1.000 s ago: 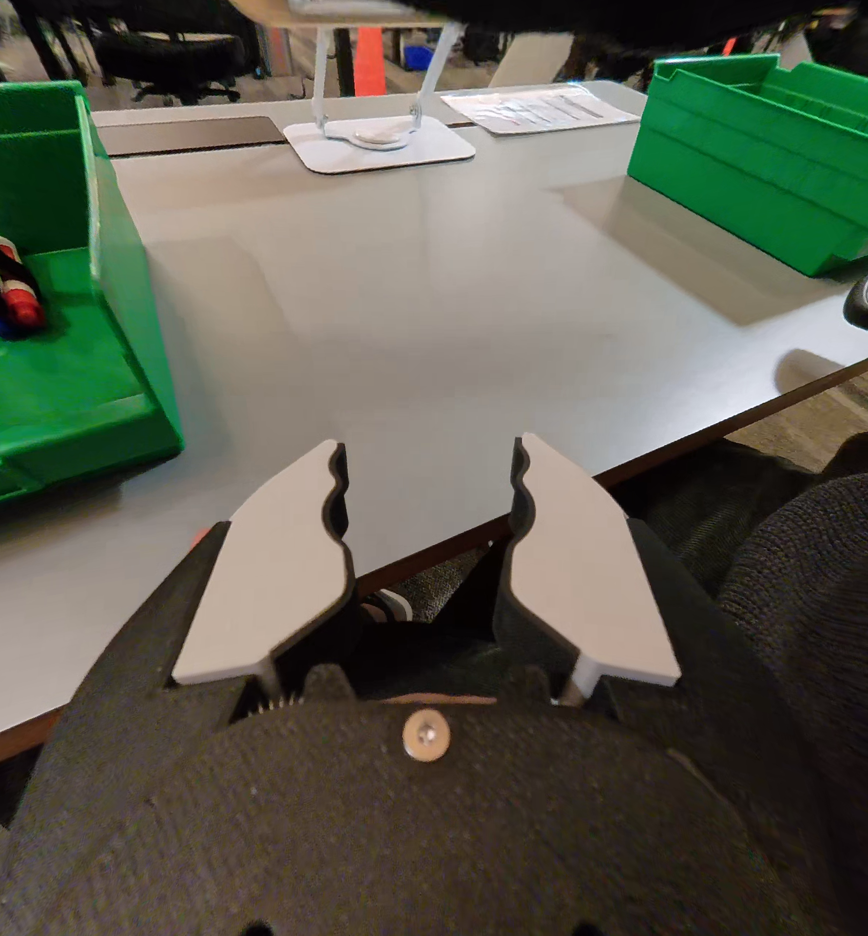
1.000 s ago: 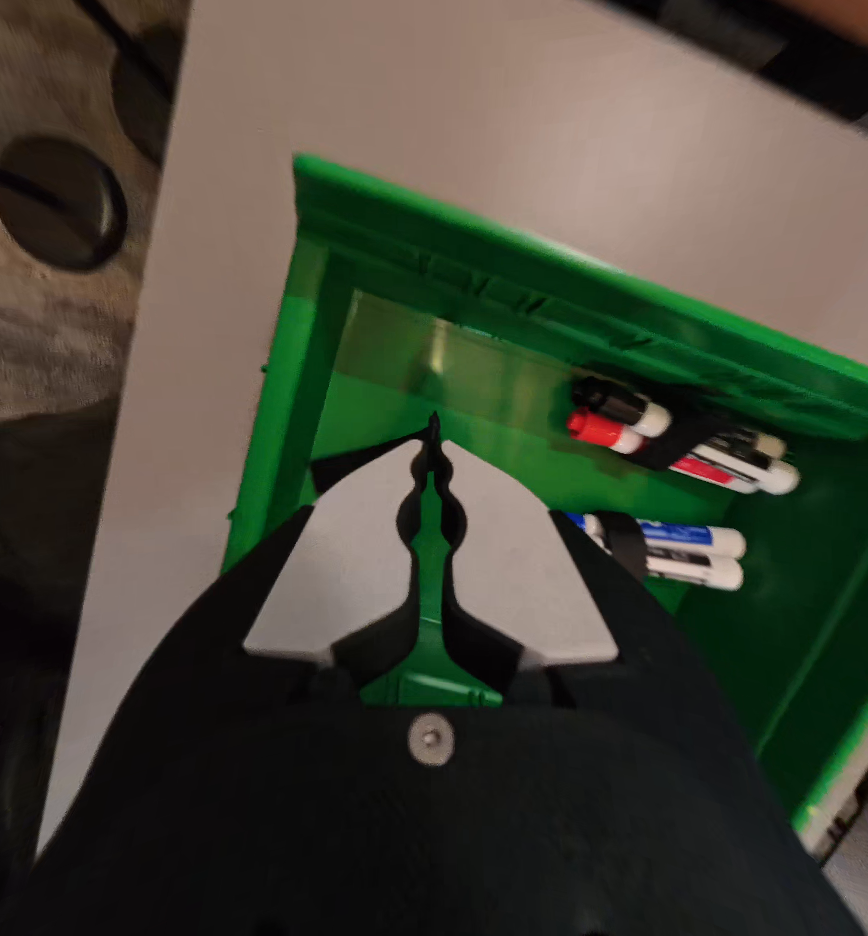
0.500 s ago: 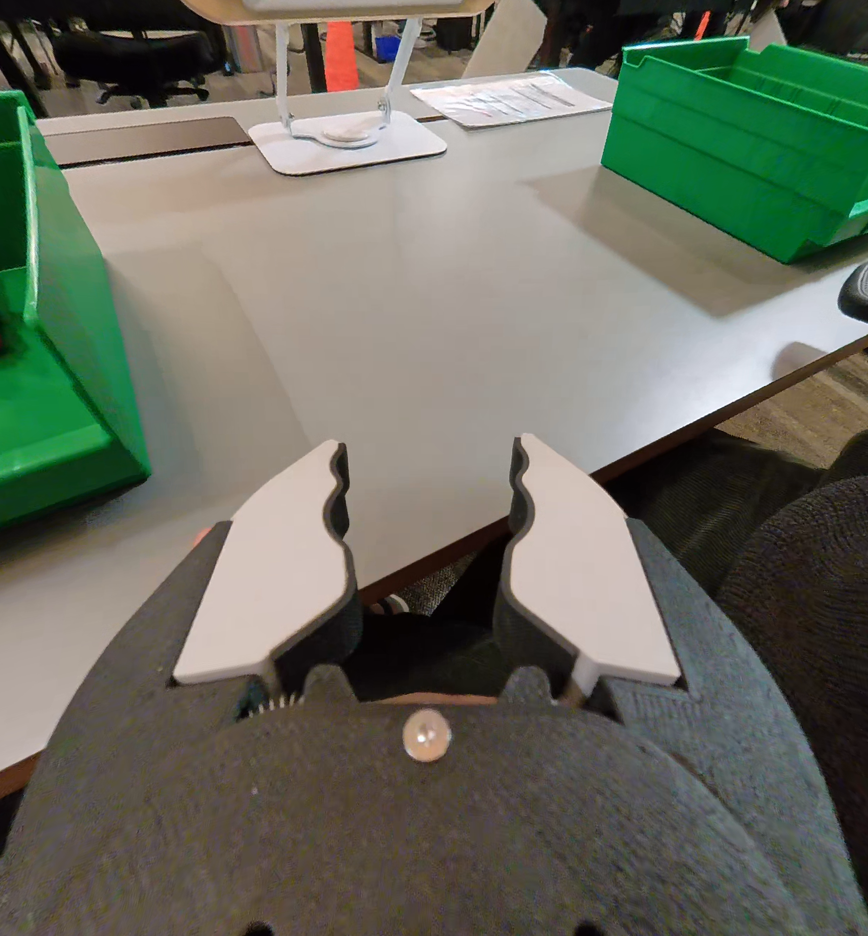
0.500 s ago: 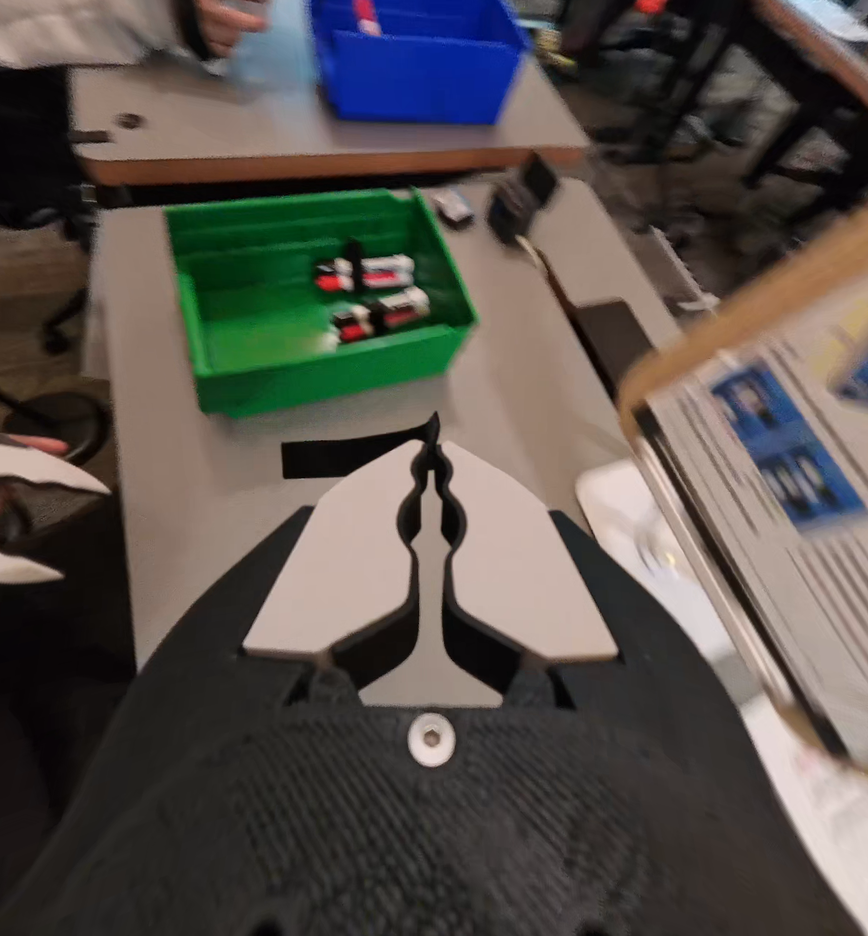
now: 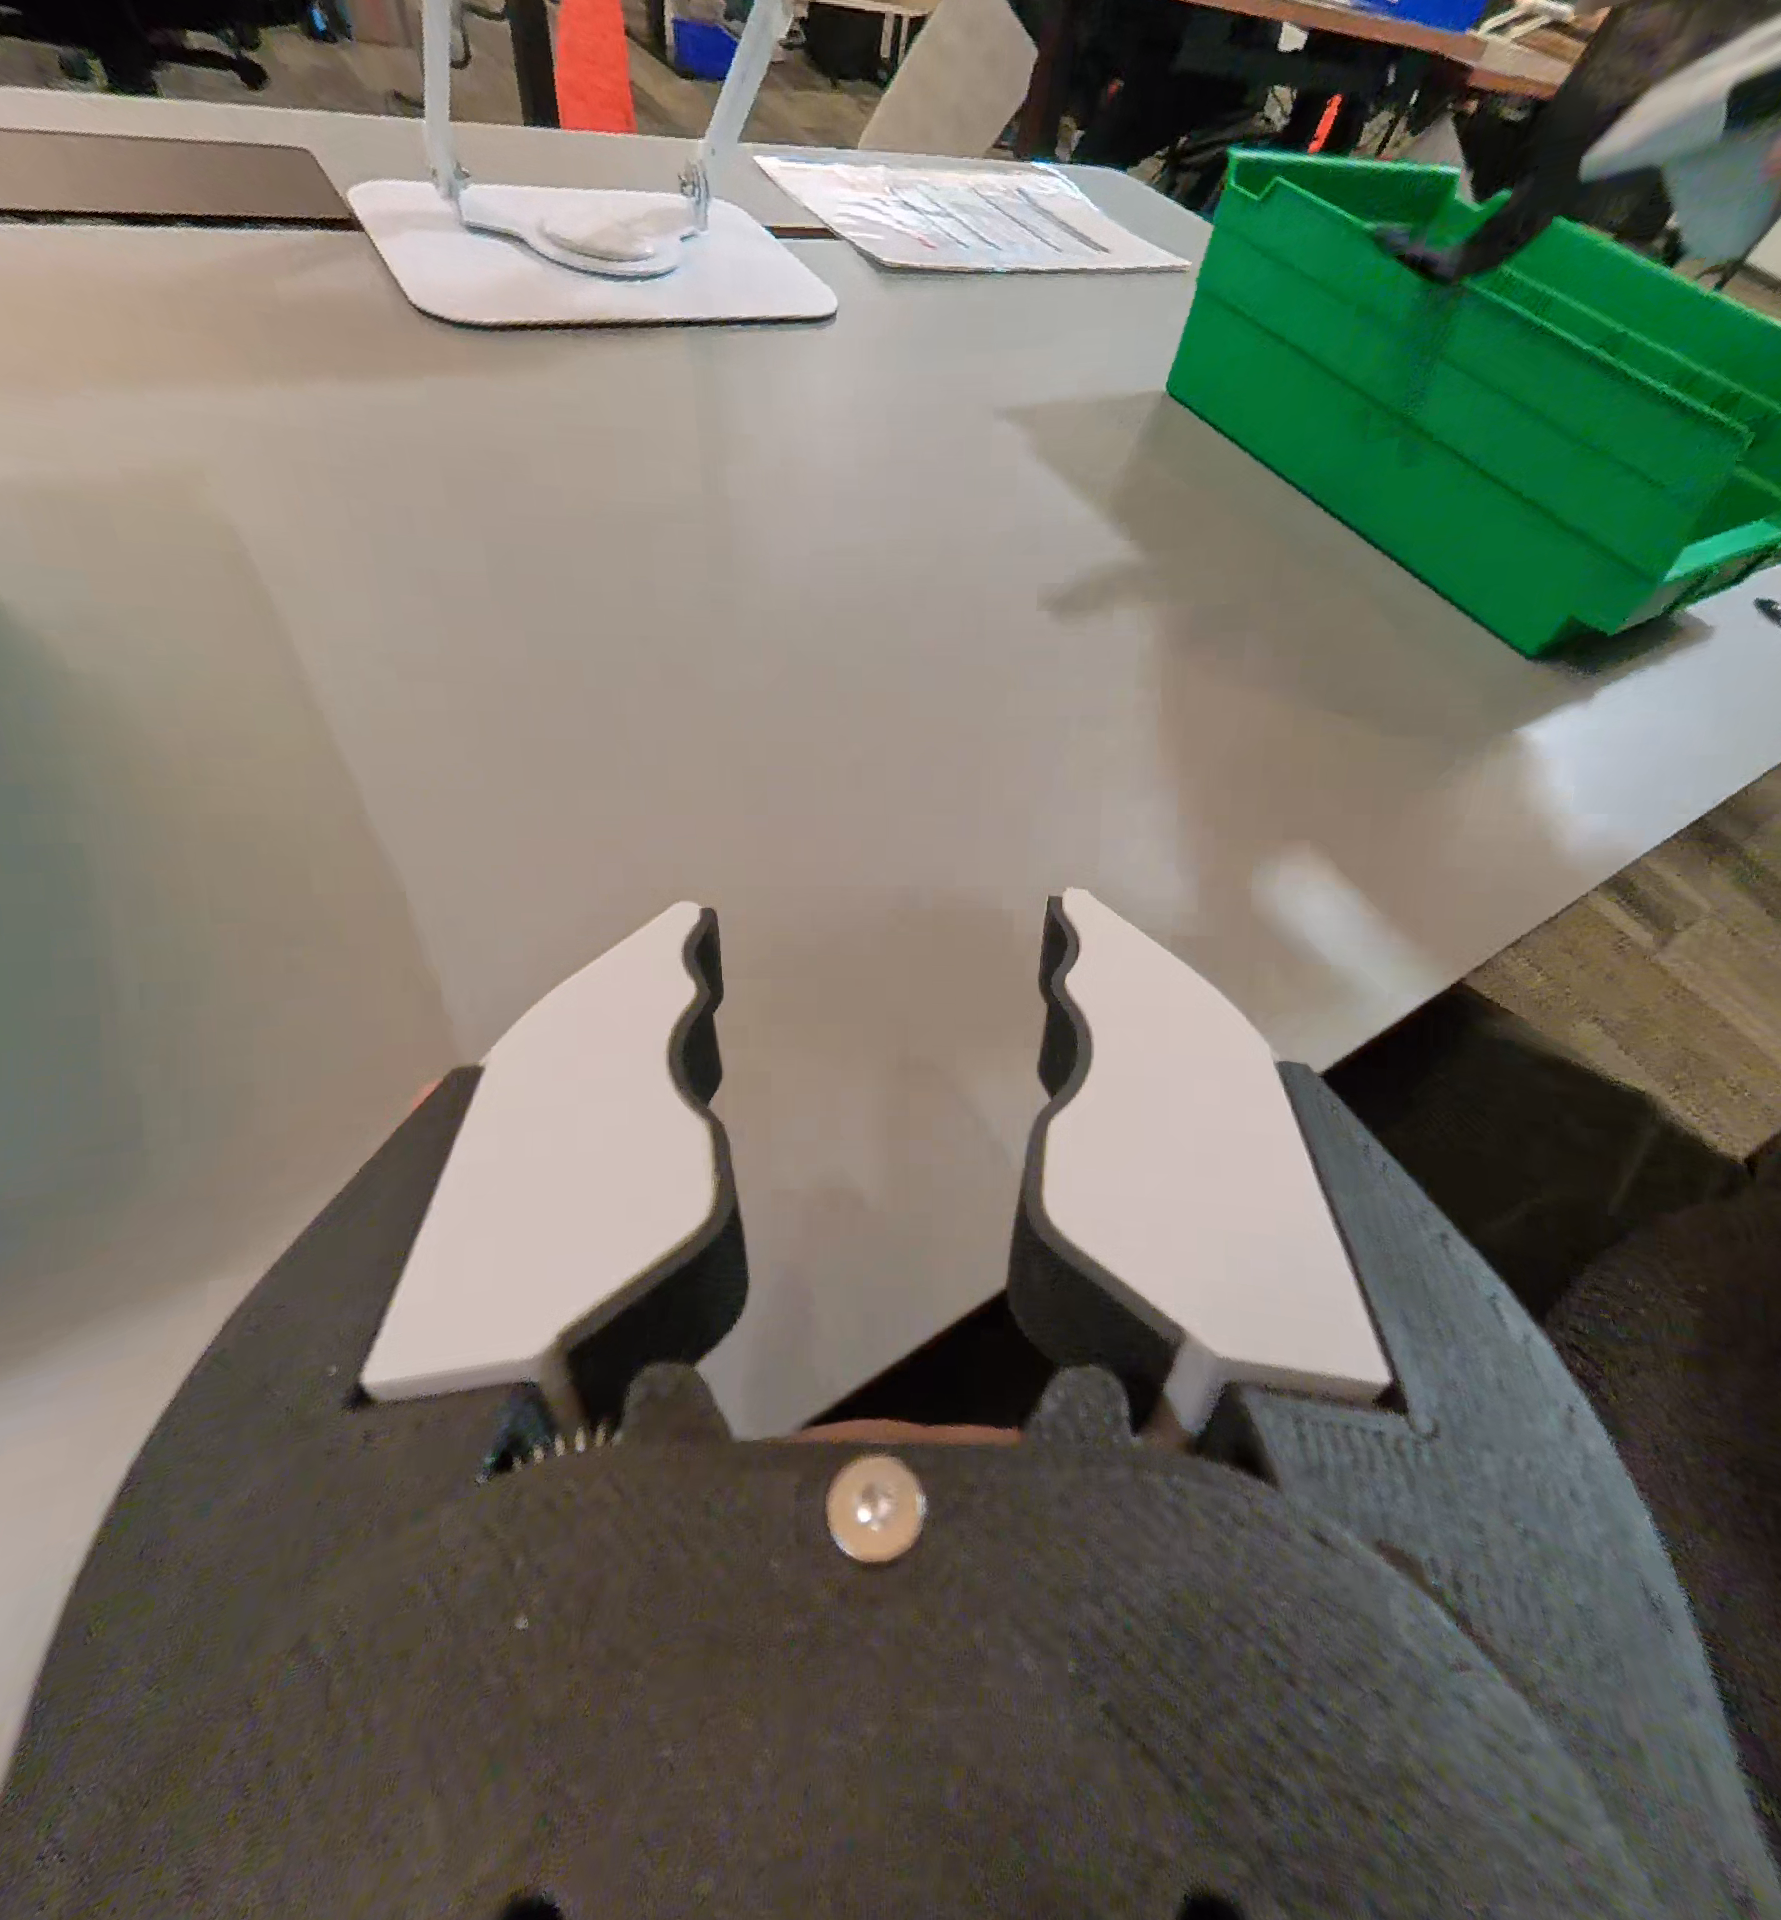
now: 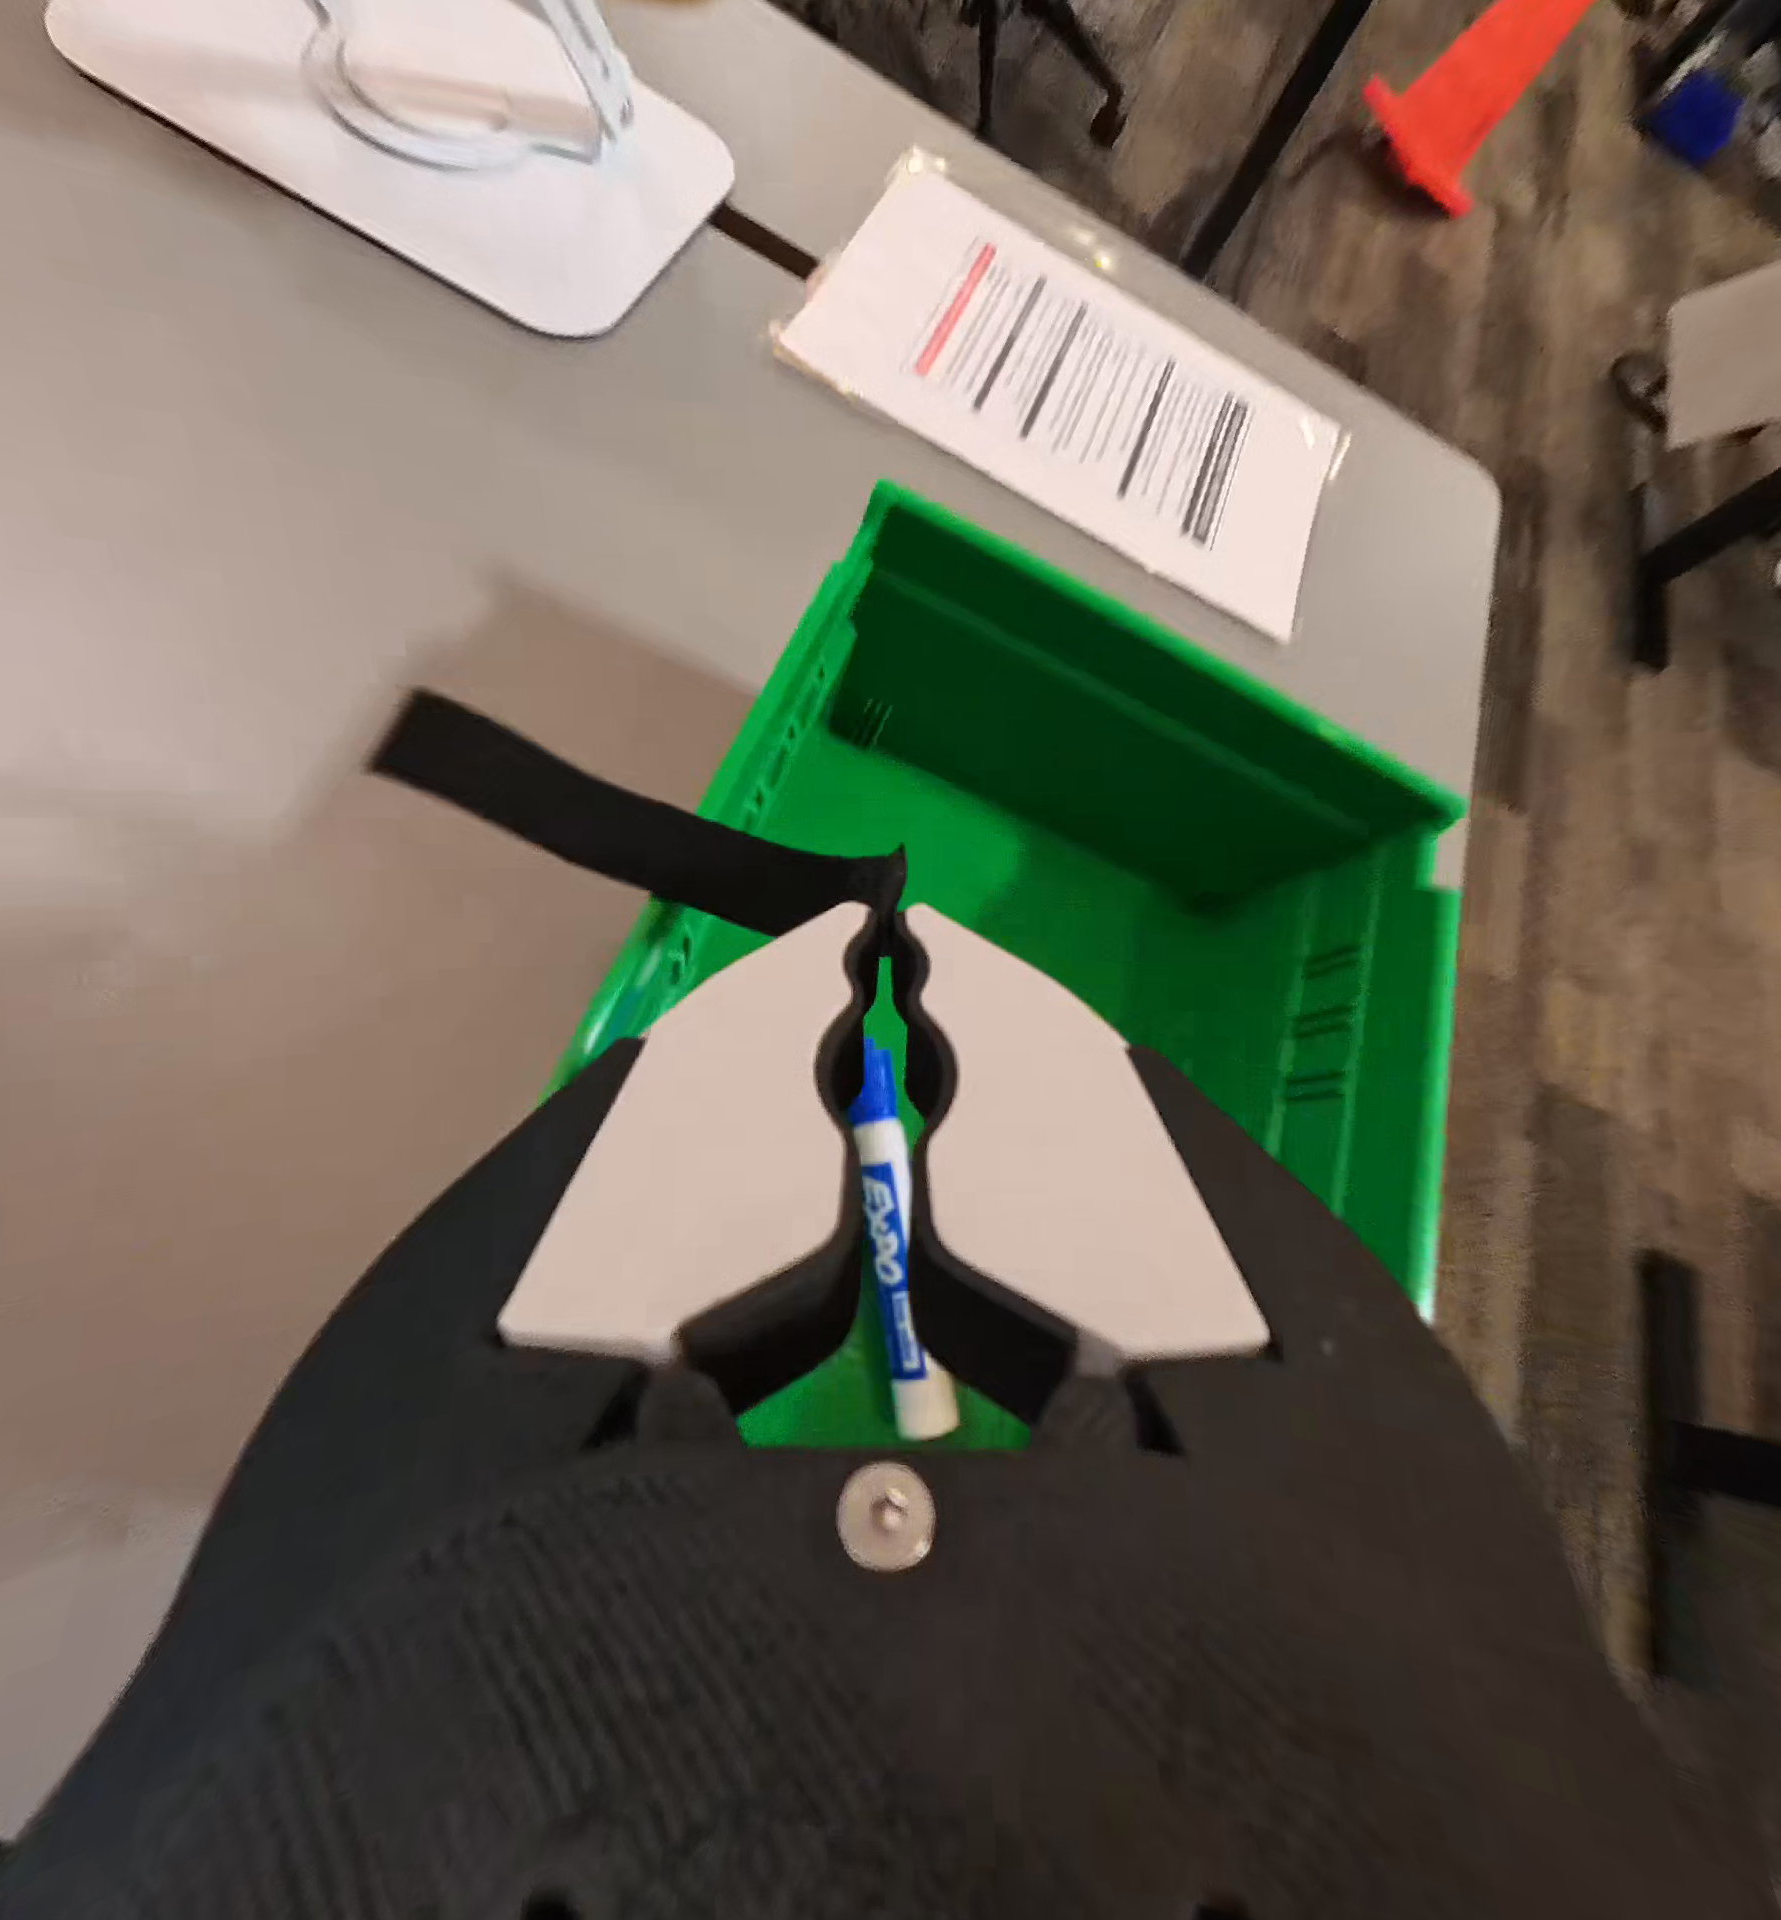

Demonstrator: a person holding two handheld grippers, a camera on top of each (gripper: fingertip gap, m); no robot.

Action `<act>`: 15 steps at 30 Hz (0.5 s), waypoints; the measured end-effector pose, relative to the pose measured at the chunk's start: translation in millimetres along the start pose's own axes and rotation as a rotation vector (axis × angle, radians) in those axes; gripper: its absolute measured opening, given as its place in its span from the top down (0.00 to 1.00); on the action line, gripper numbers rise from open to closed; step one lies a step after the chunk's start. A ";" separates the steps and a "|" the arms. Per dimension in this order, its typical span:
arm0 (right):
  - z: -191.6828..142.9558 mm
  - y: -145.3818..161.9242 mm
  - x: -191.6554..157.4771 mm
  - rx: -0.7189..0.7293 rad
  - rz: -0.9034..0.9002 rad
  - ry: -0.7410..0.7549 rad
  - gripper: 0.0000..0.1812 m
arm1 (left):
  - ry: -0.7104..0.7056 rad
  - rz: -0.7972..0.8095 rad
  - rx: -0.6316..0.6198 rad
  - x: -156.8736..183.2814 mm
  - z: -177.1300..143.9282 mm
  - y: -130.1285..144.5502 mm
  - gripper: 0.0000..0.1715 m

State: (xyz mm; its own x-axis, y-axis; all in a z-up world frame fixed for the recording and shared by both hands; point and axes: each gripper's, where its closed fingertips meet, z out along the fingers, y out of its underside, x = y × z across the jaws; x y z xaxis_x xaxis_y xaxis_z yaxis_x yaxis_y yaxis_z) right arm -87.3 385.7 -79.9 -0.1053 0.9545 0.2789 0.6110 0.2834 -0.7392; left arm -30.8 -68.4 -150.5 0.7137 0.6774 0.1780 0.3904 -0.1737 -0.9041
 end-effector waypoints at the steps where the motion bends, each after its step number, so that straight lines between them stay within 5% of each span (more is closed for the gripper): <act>1: 3.0 10.0 1.6 -0.008 0.014 0.010 0.99 | 0.002 0.001 -0.001 -0.2 4.6 -2.1 0.65; 8: 9.3 58.3 10.2 -0.059 0.022 0.093 0.98 | -0.019 0.053 -0.004 -5.5 25.0 -10.8 0.65; 15: 0.1 70.8 13.2 -0.059 0.040 0.103 0.96 | 0.006 0.064 -0.023 -2.4 28.8 -9.0 0.66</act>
State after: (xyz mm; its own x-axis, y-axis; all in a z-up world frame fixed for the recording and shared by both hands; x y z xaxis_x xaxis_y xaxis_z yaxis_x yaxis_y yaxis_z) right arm -45.5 418.4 -128.6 -0.0001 0.9496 0.3136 0.6581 0.2362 -0.7149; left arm -52.8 -47.9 -154.1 0.7410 0.6602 0.1226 0.3571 -0.2328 -0.9046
